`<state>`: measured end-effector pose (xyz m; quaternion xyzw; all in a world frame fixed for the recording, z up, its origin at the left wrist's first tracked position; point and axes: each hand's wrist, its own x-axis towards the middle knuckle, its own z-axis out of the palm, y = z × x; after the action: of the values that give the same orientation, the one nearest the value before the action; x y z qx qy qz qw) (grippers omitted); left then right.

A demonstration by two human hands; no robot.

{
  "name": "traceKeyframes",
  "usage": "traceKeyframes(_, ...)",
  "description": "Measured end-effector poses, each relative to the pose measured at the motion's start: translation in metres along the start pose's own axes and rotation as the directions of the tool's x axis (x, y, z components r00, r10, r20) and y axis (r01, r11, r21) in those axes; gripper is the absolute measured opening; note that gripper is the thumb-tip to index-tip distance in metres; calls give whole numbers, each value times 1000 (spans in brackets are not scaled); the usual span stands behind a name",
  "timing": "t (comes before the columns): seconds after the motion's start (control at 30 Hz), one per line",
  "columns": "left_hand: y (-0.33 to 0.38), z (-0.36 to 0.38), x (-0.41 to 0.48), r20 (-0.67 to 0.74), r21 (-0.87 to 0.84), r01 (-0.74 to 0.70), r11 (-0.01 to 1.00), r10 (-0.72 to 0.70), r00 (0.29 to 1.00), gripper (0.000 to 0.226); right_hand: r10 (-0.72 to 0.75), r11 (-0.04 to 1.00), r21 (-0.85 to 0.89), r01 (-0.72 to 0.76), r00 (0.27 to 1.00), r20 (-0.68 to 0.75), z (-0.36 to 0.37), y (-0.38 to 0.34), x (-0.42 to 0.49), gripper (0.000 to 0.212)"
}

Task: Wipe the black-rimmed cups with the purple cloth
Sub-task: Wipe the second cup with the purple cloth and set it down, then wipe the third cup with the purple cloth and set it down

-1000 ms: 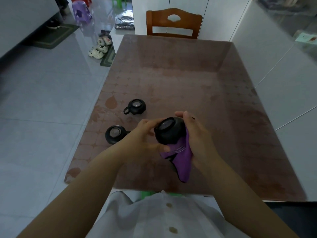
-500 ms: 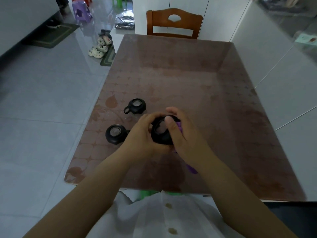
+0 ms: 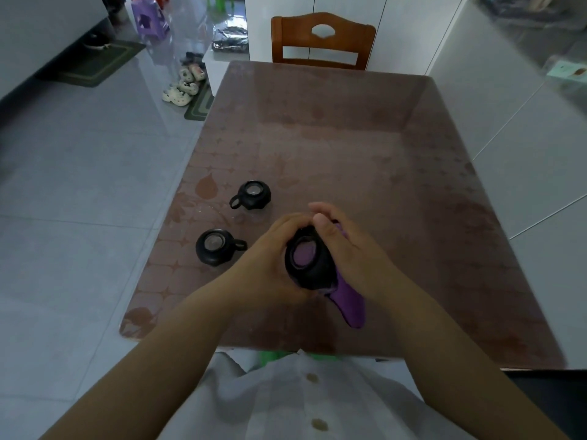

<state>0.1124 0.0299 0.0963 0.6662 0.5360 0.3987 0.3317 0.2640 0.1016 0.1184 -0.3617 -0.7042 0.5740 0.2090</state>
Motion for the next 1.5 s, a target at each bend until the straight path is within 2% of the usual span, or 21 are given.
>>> traceKeyframes(0.13, -2, 2, -3, 27, 40, -25, 999, 24, 999, 87, 52, 993, 110, -48, 998, -35, 4, 11, 6, 19)
traceKeyframes(0.23, -11, 4, -7, 85, 74, 2, 997, -8, 996, 83, 185, 972, 156, -173, 981, -66, 4, 29, 14, 22)
traceKeyframes(0.3, -14, 3, -6, 111, 160, 70, 985, -89, 990, 79, 295, 942, 200, -270, 949, -107, 2, 43, 16, 25)
traceKeyframes(0.37, -15, -3, -2, 106, 367, 217, 905, -272, 957, 76, 390, 898, 284, -335, 905, -167, -4, 53, 15, 23)
traceKeyframes(0.47, -29, -10, 6, 65, 615, 373, 695, -516, 854, 84, 466, 837, 420, -350, 859, -211, -14, 63, 7, 30)
traceKeyframes(0.6, -56, -5, 16, -44, 721, 471, 509, -644, 764, 84, 516, 806, 453, -381, 827, -222, -22, 80, -3, 35)
traceKeyframes(0.77, -82, 12, 35, -78, 773, 470, 426, -671, 737, 73, 567, 809, 367, -459, 775, -280, -31, 94, -14, 32)
traceKeyframes(0.93, -99, 19, 47, -46, 787, 457, 415, -699, 713, 78, 575, 812, 356, -463, 737, -354, -44, 103, -17, 39)
traceKeyframes(1.07, -104, 18, 57, 7, 805, 423, 416, -720, 694, 82, 544, 828, 389, -405, 750, -377, -49, 103, -12, 36)
traceKeyframes(1.17, -101, 20, 66, 56, 804, 410, 431, -741, 669, 96, 523, 834, 419, -359, 757, -391, -50, 103, -8, 36)
traceKeyframes(1.33, -92, 43, 92, 124, 708, 320, 630, -557, 821, 100, 522, 834, 426, -351, 752, -402, -49, 102, 0, 31)
traceKeyframes(1.5, -90, 67, 117, 129, 613, 329, 719, -502, 855, 102, 489, 866, 345, -363, 762, -425, -51, 103, 2, 28)
